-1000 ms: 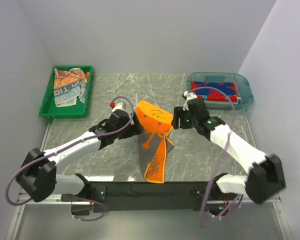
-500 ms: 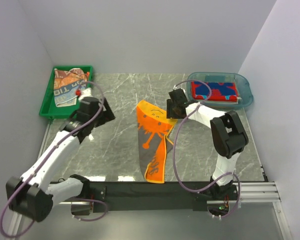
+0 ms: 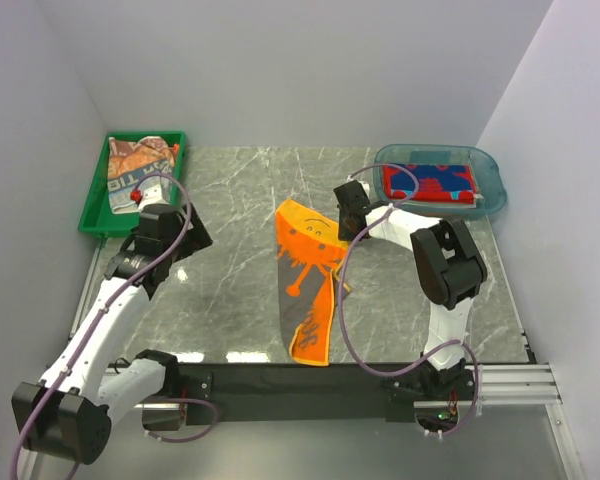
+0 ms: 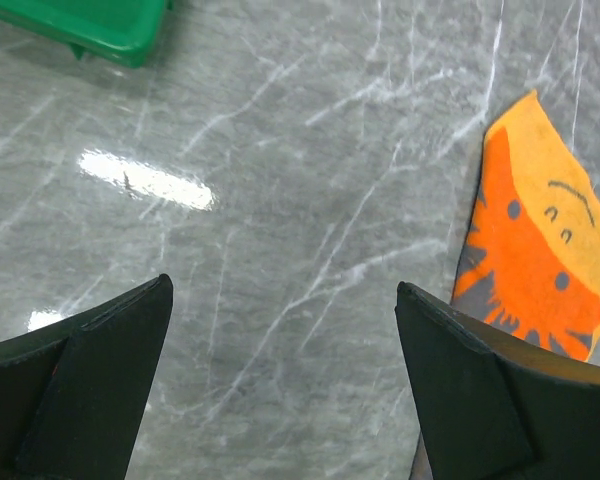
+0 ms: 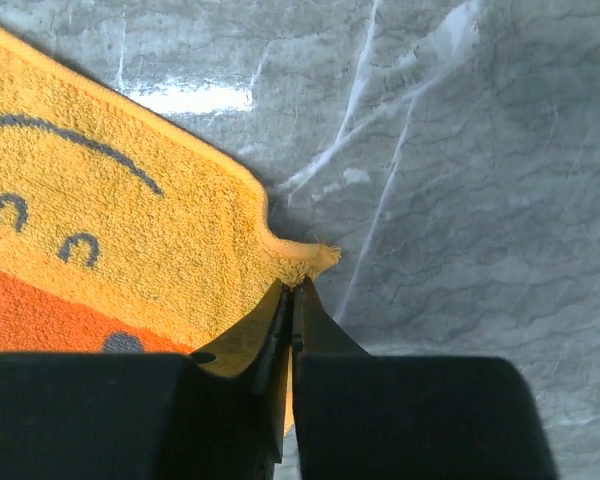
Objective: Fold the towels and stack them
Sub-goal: Flatten out the crumpled towel
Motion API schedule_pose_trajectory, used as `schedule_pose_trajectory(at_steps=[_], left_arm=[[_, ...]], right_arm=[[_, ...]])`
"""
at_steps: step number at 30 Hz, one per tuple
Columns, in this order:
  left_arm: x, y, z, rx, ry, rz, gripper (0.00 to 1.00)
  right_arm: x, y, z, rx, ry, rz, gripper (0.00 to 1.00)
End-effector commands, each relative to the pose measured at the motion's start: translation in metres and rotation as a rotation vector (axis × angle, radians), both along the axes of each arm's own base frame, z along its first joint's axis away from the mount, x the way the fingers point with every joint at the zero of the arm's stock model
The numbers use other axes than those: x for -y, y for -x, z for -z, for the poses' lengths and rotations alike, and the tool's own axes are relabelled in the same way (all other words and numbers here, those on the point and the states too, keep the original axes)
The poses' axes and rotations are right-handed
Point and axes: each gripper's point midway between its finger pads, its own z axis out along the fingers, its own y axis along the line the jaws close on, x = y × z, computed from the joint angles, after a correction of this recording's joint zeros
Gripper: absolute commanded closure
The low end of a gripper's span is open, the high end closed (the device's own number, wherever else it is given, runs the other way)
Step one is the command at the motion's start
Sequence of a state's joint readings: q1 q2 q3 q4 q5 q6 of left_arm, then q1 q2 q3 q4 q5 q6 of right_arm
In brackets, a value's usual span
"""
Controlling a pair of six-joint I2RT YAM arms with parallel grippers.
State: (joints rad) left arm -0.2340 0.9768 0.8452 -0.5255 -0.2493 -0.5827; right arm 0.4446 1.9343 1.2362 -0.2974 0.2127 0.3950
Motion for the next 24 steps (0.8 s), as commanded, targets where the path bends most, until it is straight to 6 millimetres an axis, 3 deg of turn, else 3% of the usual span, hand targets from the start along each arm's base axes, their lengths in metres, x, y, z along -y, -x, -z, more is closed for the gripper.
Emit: schedule_pose_trajectory(at_steps=[1,3,7,10,11,12,14,15,17,18,21,22,23,24], left_arm=[[-0.002,-0.004,-0.017,0.076,0.024,0.022,0.0],[-0.007,-0.003,-0.021,0.096,0.034,0.008,0.01],[-0.013,-0.002,-0.026,0.12,0.044,-0.015,0.01],[-0.022,-0.002,-0.029,0.132,0.054,-0.047,0.01],[-0.024,-0.002,-0.029,0.135,0.057,-0.055,0.01],[-0.029,-0.001,-0.031,0.145,0.062,-0.075,0.01],[-0.034,-0.001,-0.033,0.153,0.064,-0.096,0.01],[-0.038,0.0,-0.034,0.164,0.067,-0.113,0.01],[-0.043,0.0,-0.036,0.176,0.066,-0.132,0.01],[-0.046,0.001,-0.036,0.179,0.065,-0.144,0.01],[-0.048,0.001,-0.035,0.173,0.067,-0.148,0.01],[-0.047,0.001,-0.034,0.17,0.068,-0.144,0.01],[-0.046,0.0,-0.034,0.169,0.071,-0.14,0.01],[-0.045,-0.001,-0.032,0.167,0.073,-0.133,0.01]], right_arm=[[0.008,0.001,-0.003,0.008,0.032,0.005,0.99],[0.002,-0.001,-0.023,0.044,0.015,-0.013,1.0],[-0.037,-0.003,-0.107,0.194,-0.07,-0.085,1.0],[-0.097,0.01,-0.159,0.276,-0.149,-0.191,1.0],[-0.118,0.015,-0.167,0.285,-0.173,-0.227,1.0],[-0.155,0.027,-0.18,0.288,-0.224,-0.294,1.0],[-0.197,0.042,-0.189,0.287,-0.277,-0.38,0.97],[-0.238,0.059,-0.194,0.266,-0.341,-0.473,0.93],[-0.273,0.074,-0.198,0.251,-0.393,-0.554,0.8],[-0.297,0.086,-0.203,0.251,-0.419,-0.612,0.61],[-0.31,0.099,-0.212,0.255,-0.416,-0.673,0.41],[-0.307,0.101,-0.213,0.257,-0.408,-0.68,0.4],[-0.298,0.103,-0.201,0.242,-0.378,-0.673,0.39],[-0.286,0.105,-0.213,0.274,-0.368,-0.666,0.39]])
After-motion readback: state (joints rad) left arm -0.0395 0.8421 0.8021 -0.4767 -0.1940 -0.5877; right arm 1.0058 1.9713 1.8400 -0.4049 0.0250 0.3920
